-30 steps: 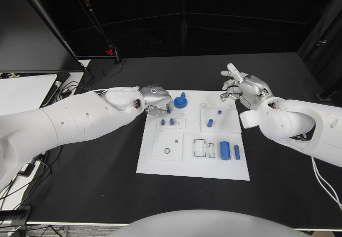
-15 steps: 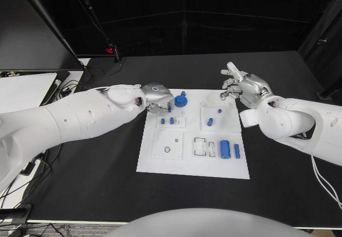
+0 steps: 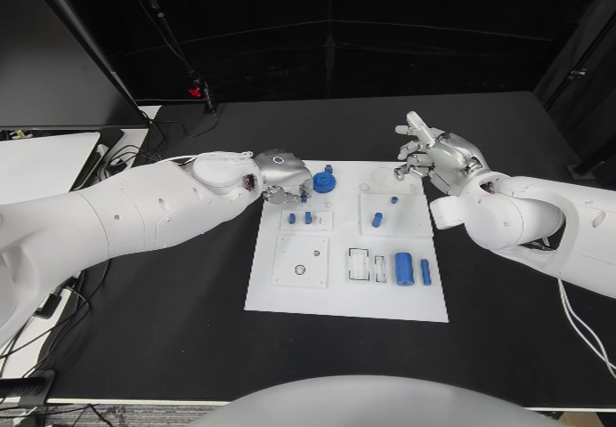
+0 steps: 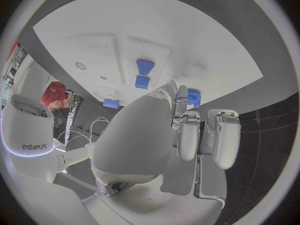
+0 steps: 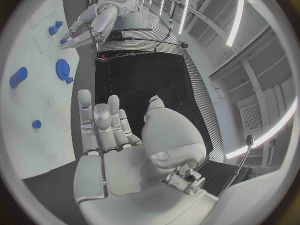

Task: Assemble the parts on the task board

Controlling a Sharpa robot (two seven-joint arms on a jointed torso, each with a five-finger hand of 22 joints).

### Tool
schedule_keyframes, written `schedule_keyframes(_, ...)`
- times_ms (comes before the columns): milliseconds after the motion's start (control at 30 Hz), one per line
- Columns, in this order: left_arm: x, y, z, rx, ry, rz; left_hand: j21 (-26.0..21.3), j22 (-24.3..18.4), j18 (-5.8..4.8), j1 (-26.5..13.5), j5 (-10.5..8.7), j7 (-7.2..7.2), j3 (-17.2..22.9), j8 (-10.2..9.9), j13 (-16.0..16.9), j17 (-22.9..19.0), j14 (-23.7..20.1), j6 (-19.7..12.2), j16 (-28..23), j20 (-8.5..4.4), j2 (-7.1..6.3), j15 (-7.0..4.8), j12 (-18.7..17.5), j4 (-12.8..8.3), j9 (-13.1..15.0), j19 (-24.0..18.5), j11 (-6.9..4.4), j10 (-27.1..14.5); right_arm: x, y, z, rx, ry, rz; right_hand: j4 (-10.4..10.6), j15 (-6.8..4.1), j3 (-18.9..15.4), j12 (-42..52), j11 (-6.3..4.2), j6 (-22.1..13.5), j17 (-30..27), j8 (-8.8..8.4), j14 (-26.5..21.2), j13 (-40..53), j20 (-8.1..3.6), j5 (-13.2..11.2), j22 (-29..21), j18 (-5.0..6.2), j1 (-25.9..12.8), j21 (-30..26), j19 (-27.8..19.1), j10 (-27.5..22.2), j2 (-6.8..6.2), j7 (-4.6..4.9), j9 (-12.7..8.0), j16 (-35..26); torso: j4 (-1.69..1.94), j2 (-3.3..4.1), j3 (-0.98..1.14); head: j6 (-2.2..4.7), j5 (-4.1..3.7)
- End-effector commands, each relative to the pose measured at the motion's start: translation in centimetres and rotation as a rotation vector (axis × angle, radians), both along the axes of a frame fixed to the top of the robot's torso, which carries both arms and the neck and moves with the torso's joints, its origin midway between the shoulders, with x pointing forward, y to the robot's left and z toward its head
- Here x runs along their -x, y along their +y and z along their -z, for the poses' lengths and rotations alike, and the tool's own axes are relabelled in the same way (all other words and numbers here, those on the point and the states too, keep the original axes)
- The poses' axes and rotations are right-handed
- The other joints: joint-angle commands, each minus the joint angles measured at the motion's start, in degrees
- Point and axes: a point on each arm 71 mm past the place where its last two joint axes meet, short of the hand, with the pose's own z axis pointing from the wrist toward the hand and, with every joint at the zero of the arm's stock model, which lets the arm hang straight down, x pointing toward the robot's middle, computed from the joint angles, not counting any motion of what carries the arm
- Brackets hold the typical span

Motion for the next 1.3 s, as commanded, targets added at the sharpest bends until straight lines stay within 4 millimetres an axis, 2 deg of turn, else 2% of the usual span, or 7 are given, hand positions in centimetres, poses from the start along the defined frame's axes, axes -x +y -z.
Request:
schedule_keyframes(33,0.18,-0.04,0.56,-0.024,0.033,0.003,-0.28,14.68,-0.54,0.04,0.21,0.42,0.36,0.29,-0.01,12.93,5.18,0.16,-0.12,-0.42,0.35,0.01,-0.32,-0.02,0.08,4.9,0.16,0.16,0.04,0.18,-0.17,-0.008,-0.008,-0.013,-0.05,-0.06,-0.15,-0.27,0.08,-0.35,-0.02,0.3,-0.32,-0.12,0.07,0.39,-0.08,1.15,0.36,-0.31,-0.43,-0.13,0.24,6.08,-0.08,-0.21,-0.01,0.01,0.0,-0.04,-0.03)
schedule_keyframes(233,0.19,-0.19,0.7,-0.029,0.042,0.006,-1.01,14.34,-0.29,0.02,0.01,0.42,0.35,0.24,-0.03,11.95,4.79,0.13,-0.3,-0.42,0.17,-0.01,-0.5,-0.06,0.07,4.03,0.17,0.1,0.04,0.12,-0.17,-0.008,-0.007,-0.011,-0.04,-0.05,-0.14,-0.27,0.11,-0.23,-0.03,0.35,-0.33,-0.21,0.09,0.41,-0.11,1.15,0.38,-0.32,-0.47,-0.12,0.25,6.15,-0.06,-0.22,0.05,-0.01,0.03,-0.04,-0.12)
schedule_keyframes(367,0.22,-0.3,0.78,-0.032,0.046,0.009,-1.1,14.3,-0.26,0.01,-0.06,0.43,0.37,0.21,-0.04,11.86,4.75,0.08,-0.33,-0.42,0.12,0.0,-0.62,-0.06,0.06,3.93,0.2,0.04,0.04,0.15,-0.16,-0.01,-0.006,-0.011,-0.04,-0.05,-0.14,-0.27,0.11,-0.23,-0.03,0.35,-0.33,-0.21,0.09,0.41,-0.11,1.15,0.38,-0.32,-0.47,-0.12,0.25,6.15,-0.06,-0.22,-0.04,0.02,-0.02,0.09,0.04)
schedule_keyframes(600,0.24,-0.37,0.88,-0.038,0.055,0.011,-1.45,14.15,-0.14,-0.03,-0.26,0.47,0.4,0.07,-0.07,11.56,4.61,-0.09,-0.4,-0.42,-0.11,0.0,-1.16,-0.07,0.03,3.52,0.29,-0.45,0.03,0.15,-0.15,-0.011,-0.005,-0.011,-0.04,-0.05,-0.14,-0.27,0.11,-0.23,-0.03,0.35,-0.33,-0.21,0.09,0.41,-0.11,1.15,0.38,-0.32,-0.47,-0.12,0.25,6.15,-0.06,-0.22,-0.02,0.04,-0.04,0.06,-0.16)
schedule_keyframes(1300,0.34,-0.36,1.06,-0.042,0.067,0.025,-1.89,13.96,0.0,-0.37,-0.64,0.47,0.09,-0.03,0.0,10.77,4.27,-0.12,-0.59,-0.43,-0.73,0.0,-1.71,-0.07,0.04,3.03,0.4,-0.82,0.02,0.07,-0.14,-0.01,-0.004,-0.009,-0.04,-0.04,-0.13,-0.26,0.13,-0.19,-0.03,0.37,-0.33,-0.26,0.1,0.42,-0.13,1.15,0.38,-0.33,-0.49,-0.11,0.26,6.16,-0.06,-0.23,0.04,0.02,0.01,0.0,-0.32)
